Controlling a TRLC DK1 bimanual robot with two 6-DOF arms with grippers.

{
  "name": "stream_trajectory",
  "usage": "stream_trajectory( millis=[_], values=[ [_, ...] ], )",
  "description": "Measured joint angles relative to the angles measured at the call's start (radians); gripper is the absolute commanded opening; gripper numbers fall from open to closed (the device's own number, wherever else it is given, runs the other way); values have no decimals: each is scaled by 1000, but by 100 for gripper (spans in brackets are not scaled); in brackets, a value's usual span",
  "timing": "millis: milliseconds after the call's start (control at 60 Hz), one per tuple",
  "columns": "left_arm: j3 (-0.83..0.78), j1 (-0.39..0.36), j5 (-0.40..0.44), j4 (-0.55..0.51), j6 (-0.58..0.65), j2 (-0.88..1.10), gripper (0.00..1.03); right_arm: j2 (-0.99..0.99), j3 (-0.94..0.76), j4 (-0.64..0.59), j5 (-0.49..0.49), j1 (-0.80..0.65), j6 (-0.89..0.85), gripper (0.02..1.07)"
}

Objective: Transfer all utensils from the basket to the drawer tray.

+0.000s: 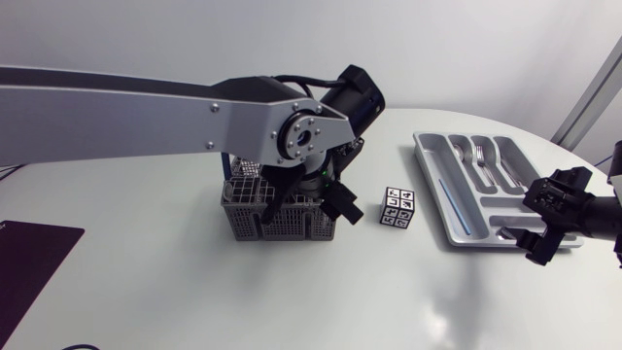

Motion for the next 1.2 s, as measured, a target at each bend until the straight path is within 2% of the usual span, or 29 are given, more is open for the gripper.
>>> stream_trajectory(
  millis=[33,367,500,617,717,767,1200],
  values=[
    [2,-2,-3,0,0,3,59,-14,-13,-1,7,17,5,102],
    [3,-4,-33,33,0,26,29,-138,-95,-23,55,137,74,102],
    [3,-9,-33,43,0,32,24,-185,-112,-32,65,178,92,102],
    [3,-23,-33,53,0,32,13,-197,-113,-39,70,190,101,102],
    [3,-29,-33,55,0,32,9,-200,-116,-42,74,190,101,102],
    [3,-29,-33,60,0,32,4,-206,-122,-44,76,193,101,102],
    [0,-31,-70,76,10,24,4,-224,-138,-49,85,208,101,102]
  ],
)
